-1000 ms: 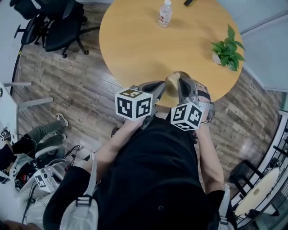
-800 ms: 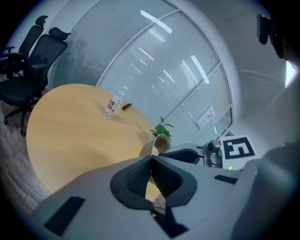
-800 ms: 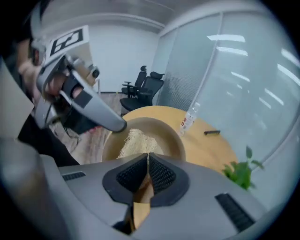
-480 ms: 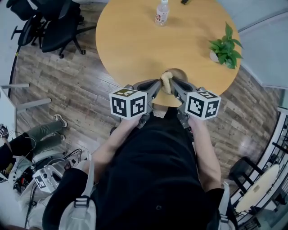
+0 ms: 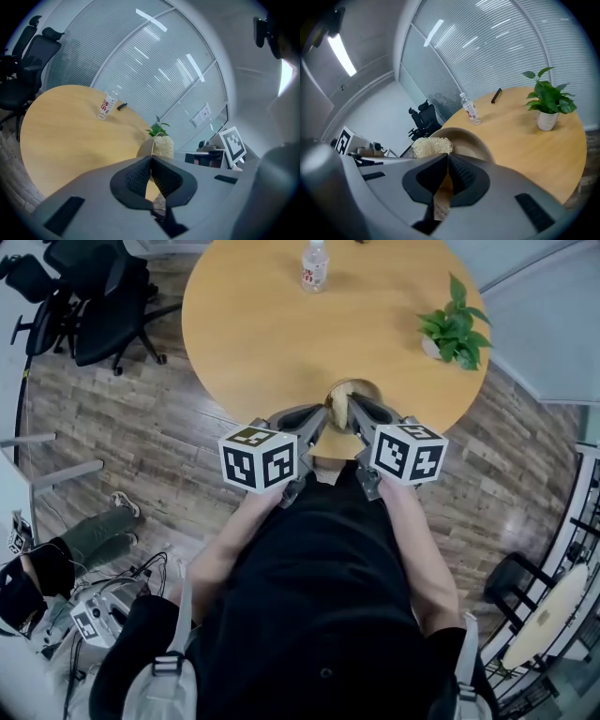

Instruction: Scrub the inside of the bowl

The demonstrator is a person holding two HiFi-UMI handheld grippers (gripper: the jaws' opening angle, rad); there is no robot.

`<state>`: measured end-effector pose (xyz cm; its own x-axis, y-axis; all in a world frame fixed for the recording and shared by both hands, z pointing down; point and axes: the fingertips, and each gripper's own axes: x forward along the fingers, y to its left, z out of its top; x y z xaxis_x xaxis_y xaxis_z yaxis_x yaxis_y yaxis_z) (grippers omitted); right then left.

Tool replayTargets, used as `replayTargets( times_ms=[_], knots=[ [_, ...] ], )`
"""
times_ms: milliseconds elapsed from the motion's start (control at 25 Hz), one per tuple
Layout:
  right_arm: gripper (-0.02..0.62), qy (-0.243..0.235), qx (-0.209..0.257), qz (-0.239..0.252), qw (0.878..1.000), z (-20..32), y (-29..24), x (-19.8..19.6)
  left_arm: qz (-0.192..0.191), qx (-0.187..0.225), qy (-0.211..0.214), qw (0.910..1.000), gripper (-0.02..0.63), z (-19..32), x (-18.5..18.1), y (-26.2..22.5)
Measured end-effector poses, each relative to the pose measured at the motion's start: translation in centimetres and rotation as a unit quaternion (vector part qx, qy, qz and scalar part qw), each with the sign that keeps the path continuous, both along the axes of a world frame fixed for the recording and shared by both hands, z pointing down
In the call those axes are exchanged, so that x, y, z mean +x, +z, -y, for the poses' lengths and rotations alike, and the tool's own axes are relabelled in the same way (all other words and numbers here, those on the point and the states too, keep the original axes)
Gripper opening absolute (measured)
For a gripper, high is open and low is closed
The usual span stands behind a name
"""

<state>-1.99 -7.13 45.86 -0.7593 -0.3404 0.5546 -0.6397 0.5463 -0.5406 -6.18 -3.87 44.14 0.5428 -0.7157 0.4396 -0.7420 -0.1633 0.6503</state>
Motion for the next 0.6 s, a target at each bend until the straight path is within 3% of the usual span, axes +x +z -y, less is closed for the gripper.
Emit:
replayTargets(
  times_ms=[120, 240, 400, 520, 600],
  knots=[
    [0.026, -0.040, 0.017, -0.024, 0.999, -0.4, 0.5, -0.4, 0.003, -0.001, -0.003, 1.0000, 0.014, 0.0, 0.0, 0.0],
    [0.026, -0.128, 0.063, -0.086, 0.986, -1.1, 1.0, -0.6, 0.002, -0.007, -0.008, 0.9999, 0.014, -0.1, -0.2, 0.2],
    [0.026, -0.248, 0.151, -0.182, 0.939, -1.9, 1.4, -0.3, -0.001, -0.014, -0.011, 0.9998, 0.014, -0.4, -0.3, 0.4],
    [0.026, -0.297, 0.195, -0.241, 0.903, -2.1, 1.9, 0.4, -0.002, -0.020, -0.010, 0.9998, 0.014, -0.4, -0.3, 0.7],
    [0.026, -0.310, 0.217, -0.261, 0.888, -1.9, 1.9, 0.9, -0.003, -0.023, -0.008, 0.9997, 0.014, -0.4, -0.2, 0.8]
  ],
)
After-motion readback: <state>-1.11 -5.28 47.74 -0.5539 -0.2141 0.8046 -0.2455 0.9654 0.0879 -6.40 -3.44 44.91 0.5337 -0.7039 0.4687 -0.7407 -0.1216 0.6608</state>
